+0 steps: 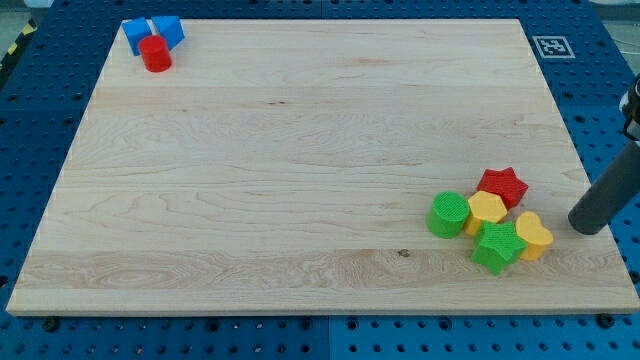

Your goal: Push red star above yellow hexagon

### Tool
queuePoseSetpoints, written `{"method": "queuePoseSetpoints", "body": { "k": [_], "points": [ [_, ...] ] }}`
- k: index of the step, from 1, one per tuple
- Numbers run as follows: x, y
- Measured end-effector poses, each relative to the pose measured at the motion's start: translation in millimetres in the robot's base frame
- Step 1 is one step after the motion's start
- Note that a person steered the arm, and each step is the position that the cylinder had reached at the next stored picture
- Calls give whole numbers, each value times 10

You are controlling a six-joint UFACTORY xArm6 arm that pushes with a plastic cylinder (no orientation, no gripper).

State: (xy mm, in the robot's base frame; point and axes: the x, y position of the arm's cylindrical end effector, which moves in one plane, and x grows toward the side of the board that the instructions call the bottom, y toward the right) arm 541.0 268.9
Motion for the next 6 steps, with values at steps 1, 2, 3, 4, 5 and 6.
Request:
{"method": "queuePoseSetpoints", "body": {
  "k": [1, 2, 3, 4, 5, 6],
  "points": [
    [19, 0],
    [90, 0],
    [94, 0],
    [155, 0],
    [155, -48],
    [155, -55]
  ]
}}
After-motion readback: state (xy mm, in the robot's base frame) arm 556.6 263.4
